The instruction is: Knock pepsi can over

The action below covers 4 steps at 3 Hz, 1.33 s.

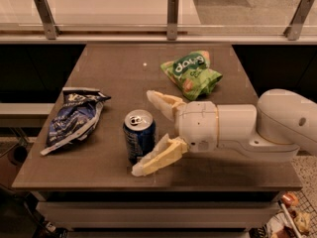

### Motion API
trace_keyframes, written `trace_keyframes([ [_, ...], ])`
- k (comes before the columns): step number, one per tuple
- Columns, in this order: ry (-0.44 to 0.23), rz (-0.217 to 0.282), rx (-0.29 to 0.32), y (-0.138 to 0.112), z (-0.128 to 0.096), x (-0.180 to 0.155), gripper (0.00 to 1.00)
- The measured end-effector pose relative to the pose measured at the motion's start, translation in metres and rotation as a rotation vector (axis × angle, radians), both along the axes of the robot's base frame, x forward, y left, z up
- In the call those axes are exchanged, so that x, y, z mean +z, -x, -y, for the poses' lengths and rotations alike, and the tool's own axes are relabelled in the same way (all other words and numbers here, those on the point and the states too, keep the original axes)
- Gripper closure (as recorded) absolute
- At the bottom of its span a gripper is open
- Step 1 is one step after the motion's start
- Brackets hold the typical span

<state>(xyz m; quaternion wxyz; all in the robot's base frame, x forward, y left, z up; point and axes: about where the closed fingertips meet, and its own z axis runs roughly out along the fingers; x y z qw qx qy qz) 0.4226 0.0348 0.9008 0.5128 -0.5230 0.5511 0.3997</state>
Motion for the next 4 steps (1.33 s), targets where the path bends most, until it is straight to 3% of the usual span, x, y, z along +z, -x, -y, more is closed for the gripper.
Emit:
trace_keyframes([
  [2,-0.030,-0.028,-0.006,-0.017,-0.002,-0.020,0.00],
  [3,-0.029,-0.027,-0.002,-0.016,-0.004,-0.019,0.16],
  [4,-0.028,-0.025,0.002,-0.015,-0.006,-0.018,0.39],
])
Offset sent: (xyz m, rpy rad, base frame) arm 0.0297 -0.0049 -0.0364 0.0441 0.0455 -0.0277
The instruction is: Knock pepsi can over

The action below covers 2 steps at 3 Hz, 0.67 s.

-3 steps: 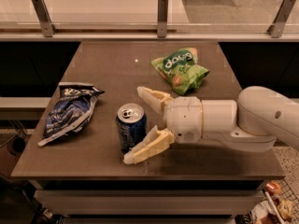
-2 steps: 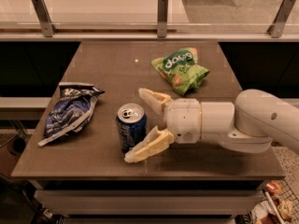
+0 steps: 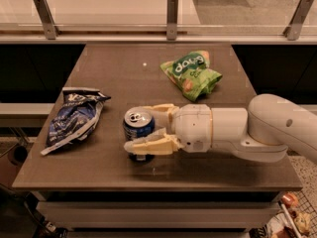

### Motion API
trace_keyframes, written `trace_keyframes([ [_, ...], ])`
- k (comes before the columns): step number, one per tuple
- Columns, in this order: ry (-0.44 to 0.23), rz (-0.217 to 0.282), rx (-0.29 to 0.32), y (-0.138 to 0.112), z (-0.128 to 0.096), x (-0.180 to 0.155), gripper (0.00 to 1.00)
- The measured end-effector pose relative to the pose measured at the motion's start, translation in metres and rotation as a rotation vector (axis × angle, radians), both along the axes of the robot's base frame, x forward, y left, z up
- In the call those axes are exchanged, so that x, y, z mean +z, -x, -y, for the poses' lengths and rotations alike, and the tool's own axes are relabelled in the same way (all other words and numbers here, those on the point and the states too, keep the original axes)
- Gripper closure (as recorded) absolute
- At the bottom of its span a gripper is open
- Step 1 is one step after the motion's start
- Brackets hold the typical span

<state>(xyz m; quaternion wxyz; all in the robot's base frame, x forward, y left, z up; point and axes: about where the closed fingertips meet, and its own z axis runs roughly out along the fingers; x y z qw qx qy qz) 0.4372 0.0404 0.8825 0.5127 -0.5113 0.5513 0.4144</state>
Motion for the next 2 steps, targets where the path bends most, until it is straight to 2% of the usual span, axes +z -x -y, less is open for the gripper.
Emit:
trace_keyframes([
  [2,0.002,0.004,0.008,0.0019,-0.0040,0.0017,0.86],
])
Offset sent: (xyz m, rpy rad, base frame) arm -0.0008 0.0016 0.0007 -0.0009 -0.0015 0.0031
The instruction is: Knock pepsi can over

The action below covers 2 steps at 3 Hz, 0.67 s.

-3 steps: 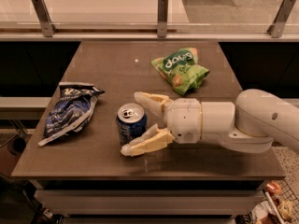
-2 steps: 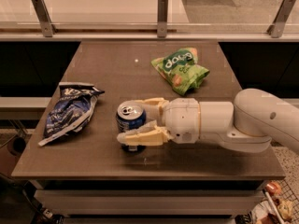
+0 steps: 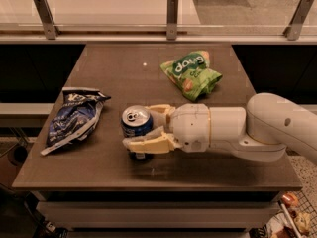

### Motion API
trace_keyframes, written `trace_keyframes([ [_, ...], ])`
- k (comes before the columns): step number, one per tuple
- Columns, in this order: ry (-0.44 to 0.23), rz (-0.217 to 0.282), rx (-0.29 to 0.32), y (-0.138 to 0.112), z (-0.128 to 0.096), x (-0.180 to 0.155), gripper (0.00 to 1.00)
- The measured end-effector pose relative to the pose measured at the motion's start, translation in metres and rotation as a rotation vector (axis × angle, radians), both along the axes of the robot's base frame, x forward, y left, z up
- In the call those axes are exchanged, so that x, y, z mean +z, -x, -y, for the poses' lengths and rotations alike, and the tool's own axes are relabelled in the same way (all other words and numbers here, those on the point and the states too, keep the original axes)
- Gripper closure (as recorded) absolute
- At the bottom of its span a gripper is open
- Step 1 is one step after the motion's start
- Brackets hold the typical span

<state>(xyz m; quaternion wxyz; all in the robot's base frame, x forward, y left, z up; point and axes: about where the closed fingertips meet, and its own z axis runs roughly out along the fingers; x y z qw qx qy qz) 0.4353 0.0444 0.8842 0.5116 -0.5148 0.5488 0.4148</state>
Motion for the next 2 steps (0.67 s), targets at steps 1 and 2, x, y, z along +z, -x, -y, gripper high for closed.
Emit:
trace_keyframes([
  [1,0.001,0.002,0.004,0.0010,-0.0020,0.0009,1.00],
  [2,0.032,0.003,-0.002,-0.0011,-0.0006,0.0069,1.00],
])
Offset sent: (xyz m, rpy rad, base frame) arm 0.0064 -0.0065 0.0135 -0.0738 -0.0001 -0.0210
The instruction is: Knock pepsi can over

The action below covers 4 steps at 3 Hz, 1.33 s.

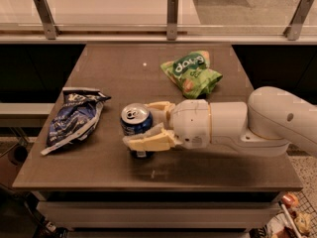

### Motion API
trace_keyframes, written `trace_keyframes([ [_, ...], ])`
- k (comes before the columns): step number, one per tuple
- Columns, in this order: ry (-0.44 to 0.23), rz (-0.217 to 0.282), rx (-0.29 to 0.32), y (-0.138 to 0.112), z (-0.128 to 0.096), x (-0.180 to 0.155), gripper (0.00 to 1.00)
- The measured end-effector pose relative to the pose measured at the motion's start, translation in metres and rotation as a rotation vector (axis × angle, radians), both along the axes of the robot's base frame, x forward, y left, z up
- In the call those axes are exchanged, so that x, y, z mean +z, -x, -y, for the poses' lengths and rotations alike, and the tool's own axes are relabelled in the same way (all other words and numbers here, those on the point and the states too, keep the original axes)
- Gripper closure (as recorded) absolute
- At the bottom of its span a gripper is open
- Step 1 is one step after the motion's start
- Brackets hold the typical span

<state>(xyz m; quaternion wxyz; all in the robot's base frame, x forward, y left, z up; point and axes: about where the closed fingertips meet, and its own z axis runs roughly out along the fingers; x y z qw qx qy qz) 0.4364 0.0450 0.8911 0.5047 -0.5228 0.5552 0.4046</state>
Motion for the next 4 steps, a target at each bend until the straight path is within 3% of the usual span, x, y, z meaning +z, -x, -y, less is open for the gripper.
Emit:
trace_keyframes([
  [1,0.106,0.001,-0.054,-0.009,0.014,0.014,1.00],
  [3,0.402,0.017,-0.203,-0.031,0.046,0.033,1.00],
  [4,0.547,0.028,-0.239,-0.032,0.046,0.034,1.00],
])
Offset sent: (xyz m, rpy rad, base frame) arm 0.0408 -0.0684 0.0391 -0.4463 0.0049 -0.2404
